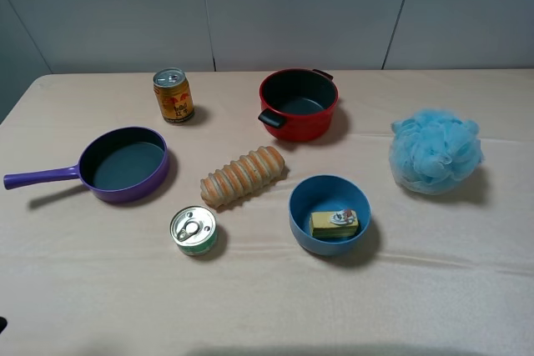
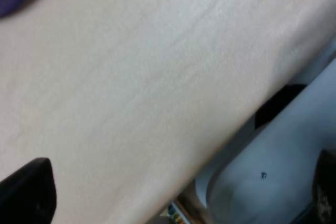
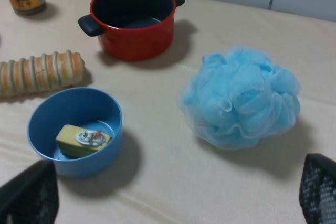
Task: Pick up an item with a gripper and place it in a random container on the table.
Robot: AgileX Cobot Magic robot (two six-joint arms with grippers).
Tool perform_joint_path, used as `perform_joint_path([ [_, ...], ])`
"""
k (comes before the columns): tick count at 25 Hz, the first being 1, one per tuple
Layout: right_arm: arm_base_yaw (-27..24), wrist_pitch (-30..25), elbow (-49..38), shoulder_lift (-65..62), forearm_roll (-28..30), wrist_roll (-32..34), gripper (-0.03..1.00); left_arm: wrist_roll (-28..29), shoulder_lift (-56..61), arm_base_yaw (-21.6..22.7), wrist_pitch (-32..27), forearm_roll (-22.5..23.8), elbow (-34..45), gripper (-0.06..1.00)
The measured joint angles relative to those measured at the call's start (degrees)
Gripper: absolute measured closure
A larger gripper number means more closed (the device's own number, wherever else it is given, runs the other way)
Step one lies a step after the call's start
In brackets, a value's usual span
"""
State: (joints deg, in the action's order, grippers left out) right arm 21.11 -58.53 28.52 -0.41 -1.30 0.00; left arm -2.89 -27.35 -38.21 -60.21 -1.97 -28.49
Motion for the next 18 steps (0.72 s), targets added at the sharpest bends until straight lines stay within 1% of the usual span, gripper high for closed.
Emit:
perform_joint_path([
  [2, 0.00, 0.00, 0.00, 0.00, 0.00, 0.00, 0.27, -2.97, 2.14, 5.70, 0.00, -2.00, 0.01, -0.05],
  [5, 0.00, 0.00, 0.00, 0.00, 0.00, 0.00, 0.27, -6.88, 4.74, 12.94, -0.11, -4.74, 0.01, -0.05],
  [9, 0.00, 0.00, 0.00, 0.00, 0.00, 0.00, 0.27, -10.82, 8.70, 20.93, -0.41, -7.50, 0.01, -0.05],
  [12, 0.00, 0.00, 0.00, 0.00, 0.00, 0.00, 0.27, -11.90, 12.86, 25.40, -0.47, -8.06, 0.01, -0.05],
  [13, 0.00, 0.00, 0.00, 0.00, 0.00, 0.00, 0.27, -12.02, 16.31, 27.66, -0.51, -8.19, 0.01, -0.05],
  [15, 0.00, 0.00, 0.00, 0.00, 0.00, 0.00, 0.27, -12.16, 20.39, 29.61, -0.51, -8.19, 0.01, -0.05],
  [18, 0.00, 0.00, 0.00, 0.00, 0.00, 0.00, 0.27, -12.33, 25.68, 30.75, -0.54, -8.26, 0.01, -0.05],
])
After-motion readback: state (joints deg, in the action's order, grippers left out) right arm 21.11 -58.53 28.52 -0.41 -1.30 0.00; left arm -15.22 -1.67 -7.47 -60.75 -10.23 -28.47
